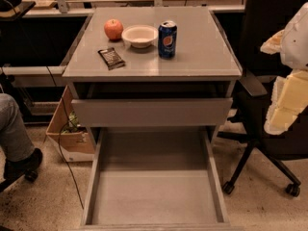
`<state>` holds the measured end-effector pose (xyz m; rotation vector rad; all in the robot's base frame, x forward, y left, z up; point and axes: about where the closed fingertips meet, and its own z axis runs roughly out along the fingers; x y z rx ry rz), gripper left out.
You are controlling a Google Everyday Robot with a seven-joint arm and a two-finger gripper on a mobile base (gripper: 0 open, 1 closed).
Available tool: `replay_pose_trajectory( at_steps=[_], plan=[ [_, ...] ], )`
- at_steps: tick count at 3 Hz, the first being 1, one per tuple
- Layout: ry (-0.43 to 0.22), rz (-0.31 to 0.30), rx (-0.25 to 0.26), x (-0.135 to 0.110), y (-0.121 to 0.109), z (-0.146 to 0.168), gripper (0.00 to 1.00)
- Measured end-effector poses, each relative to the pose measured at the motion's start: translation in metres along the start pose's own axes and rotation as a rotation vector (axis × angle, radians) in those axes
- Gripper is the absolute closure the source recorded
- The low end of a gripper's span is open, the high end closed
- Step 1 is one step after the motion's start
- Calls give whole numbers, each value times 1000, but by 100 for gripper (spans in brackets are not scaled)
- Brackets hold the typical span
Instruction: Place rxbar chocolate into middle drawer
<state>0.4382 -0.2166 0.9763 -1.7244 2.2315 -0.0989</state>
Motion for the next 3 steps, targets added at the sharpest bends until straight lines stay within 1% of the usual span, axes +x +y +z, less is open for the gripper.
replay_pose_trajectory(
  at_steps=[1, 2, 3],
  plan=[
    [0, 0, 0, 0, 0, 0, 0],
    [-55, 7, 2, -34, -15, 27, 0],
    [-132, 2, 4, -113, -41, 82, 0]
  ],
)
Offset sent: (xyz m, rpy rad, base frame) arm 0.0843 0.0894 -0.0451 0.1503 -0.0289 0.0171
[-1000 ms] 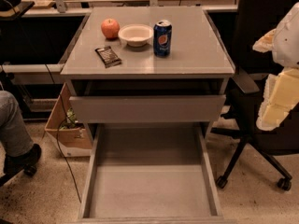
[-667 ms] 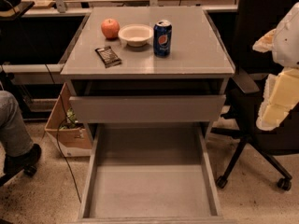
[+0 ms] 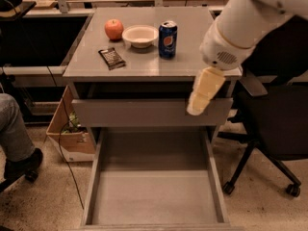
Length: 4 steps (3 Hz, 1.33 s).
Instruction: Place rxbar chocolate into middle drawer
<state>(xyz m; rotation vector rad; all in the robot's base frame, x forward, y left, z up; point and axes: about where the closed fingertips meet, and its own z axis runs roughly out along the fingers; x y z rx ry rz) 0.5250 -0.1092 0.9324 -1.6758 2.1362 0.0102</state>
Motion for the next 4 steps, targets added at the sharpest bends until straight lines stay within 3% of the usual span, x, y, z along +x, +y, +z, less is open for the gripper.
replay_pose_trajectory(
  at_steps=[1, 2, 3, 4],
  plan=[
    [-52, 5, -4, -40, -15, 37, 0],
    [-119, -3, 1, -97, -31, 71, 0],
    [-119, -3, 1, -97, -31, 71, 0],
    [-177, 28, 18, -104, -36, 75, 0]
  ],
)
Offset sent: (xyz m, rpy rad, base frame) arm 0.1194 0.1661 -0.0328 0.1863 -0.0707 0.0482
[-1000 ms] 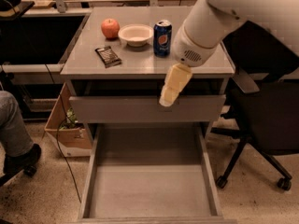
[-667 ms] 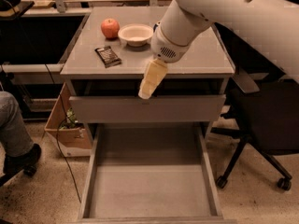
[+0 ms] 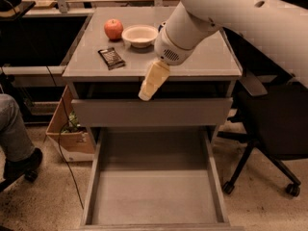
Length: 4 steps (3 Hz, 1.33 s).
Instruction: Place rxbar chocolate into middle drawer
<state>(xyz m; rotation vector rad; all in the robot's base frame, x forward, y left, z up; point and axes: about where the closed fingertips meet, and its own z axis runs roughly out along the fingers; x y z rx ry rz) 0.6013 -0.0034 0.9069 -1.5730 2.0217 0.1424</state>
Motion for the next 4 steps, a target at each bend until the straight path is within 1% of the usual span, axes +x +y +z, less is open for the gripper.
replay_pose_trajectory(
  at_steps=[1, 2, 3, 4],
  plan=[
    [-144, 103, 30, -28, -31, 36, 0],
    [-228, 180, 38, -48, -56, 65, 0],
    [-254, 298, 61, -68, -91, 109, 0],
    [-264, 408, 80, -82, -111, 141, 0]
  ],
)
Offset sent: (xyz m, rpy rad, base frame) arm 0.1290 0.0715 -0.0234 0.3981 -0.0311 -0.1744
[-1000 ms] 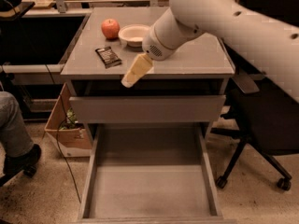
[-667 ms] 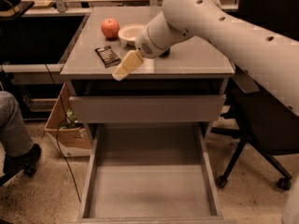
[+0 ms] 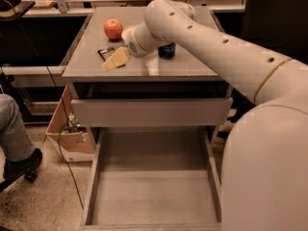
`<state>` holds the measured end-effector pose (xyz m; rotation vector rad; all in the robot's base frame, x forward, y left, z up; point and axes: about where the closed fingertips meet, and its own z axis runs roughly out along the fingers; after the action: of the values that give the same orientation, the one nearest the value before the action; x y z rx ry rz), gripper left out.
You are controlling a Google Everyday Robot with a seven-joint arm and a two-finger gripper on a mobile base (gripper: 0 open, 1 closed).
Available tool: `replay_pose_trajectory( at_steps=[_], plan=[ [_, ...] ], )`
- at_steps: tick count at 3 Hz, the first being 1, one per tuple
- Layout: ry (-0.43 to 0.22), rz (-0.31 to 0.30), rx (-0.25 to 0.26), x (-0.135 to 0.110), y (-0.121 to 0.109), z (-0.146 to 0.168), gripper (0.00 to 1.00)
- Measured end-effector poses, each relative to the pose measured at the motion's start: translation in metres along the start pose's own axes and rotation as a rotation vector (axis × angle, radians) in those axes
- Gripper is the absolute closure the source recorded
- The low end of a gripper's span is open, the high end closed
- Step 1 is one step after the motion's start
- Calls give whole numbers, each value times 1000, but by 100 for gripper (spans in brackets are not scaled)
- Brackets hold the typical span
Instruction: Place rxbar chocolate into middle drawer
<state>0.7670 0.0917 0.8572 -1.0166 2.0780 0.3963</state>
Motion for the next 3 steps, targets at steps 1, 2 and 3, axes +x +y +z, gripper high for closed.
replay_pose_trajectory(
  at_steps=[1, 2, 3],
  plan=[
    [-23, 39, 17, -11, -3, 15, 0],
    [-36, 65, 19, -14, -1, 28, 0],
    [-41, 77, 10, -16, 4, 38, 14]
  ],
)
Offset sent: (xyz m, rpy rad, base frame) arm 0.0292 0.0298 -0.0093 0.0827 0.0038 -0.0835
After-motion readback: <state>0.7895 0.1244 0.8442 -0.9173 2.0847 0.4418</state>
